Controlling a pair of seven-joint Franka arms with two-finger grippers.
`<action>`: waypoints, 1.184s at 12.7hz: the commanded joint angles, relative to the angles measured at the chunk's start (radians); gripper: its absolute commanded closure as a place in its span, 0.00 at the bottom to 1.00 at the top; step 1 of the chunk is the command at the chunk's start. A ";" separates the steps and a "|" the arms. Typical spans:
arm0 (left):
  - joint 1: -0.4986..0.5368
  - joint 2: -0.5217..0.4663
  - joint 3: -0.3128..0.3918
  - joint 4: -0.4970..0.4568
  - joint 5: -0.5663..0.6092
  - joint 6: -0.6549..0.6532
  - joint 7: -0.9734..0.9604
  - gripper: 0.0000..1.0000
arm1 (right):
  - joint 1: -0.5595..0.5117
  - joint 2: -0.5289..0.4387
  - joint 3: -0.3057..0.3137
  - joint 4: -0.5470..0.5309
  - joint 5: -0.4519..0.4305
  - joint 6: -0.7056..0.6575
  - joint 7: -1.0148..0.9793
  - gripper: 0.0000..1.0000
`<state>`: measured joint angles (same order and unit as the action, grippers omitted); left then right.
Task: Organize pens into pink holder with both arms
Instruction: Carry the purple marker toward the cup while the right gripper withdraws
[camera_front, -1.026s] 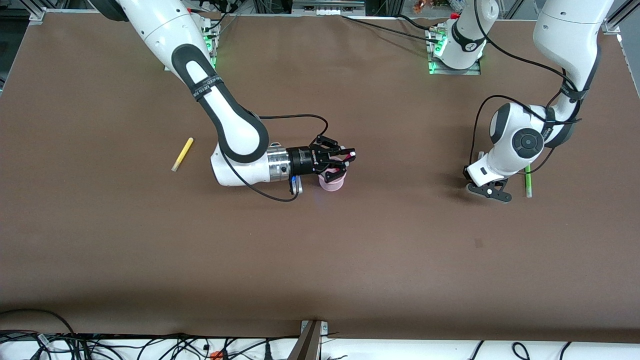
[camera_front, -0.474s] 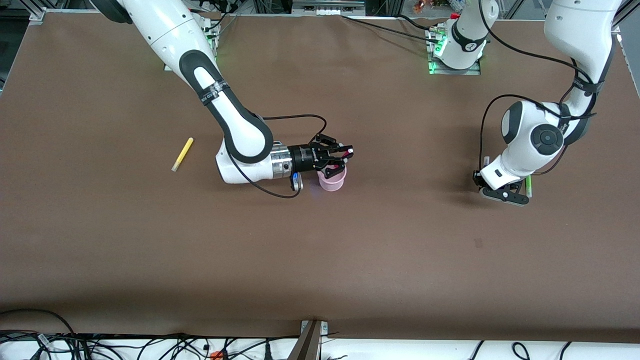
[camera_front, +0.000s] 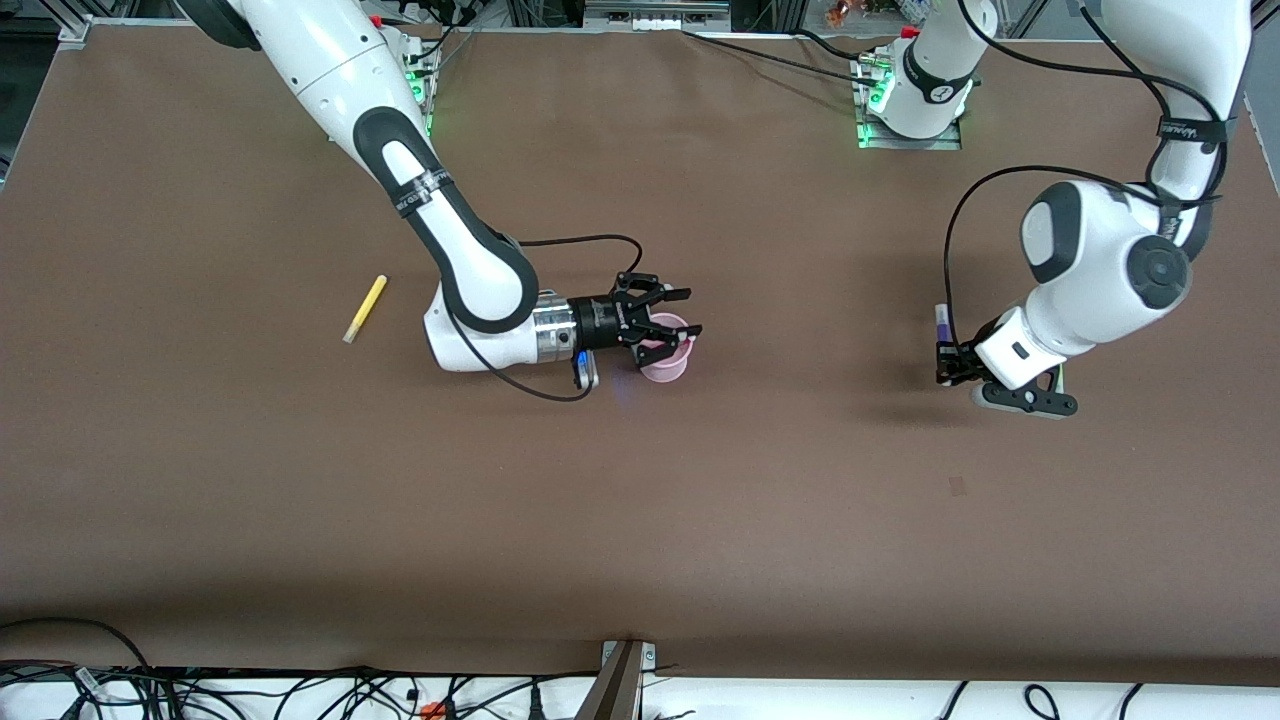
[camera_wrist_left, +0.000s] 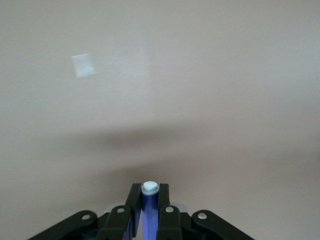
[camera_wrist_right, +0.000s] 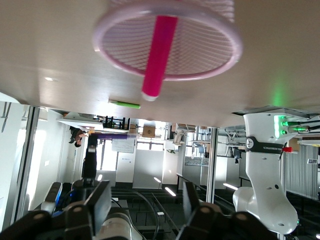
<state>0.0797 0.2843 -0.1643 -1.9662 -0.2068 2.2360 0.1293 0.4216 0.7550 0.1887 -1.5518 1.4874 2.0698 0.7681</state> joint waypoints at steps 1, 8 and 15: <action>0.000 0.026 -0.043 0.102 -0.155 -0.065 0.018 1.00 | -0.018 -0.072 -0.026 0.004 -0.122 -0.001 0.009 0.00; -0.009 0.096 -0.199 0.187 -0.570 -0.024 0.365 1.00 | -0.020 -0.304 -0.173 0.004 -0.747 -0.112 -0.006 0.00; -0.132 0.222 -0.273 0.323 -0.770 0.167 1.090 1.00 | -0.020 -0.532 -0.302 -0.005 -1.209 -0.351 -0.314 0.00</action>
<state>0.0043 0.4566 -0.4122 -1.6886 -0.8960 2.3098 1.0835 0.3944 0.2976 -0.1004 -1.5222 0.3455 1.7519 0.5111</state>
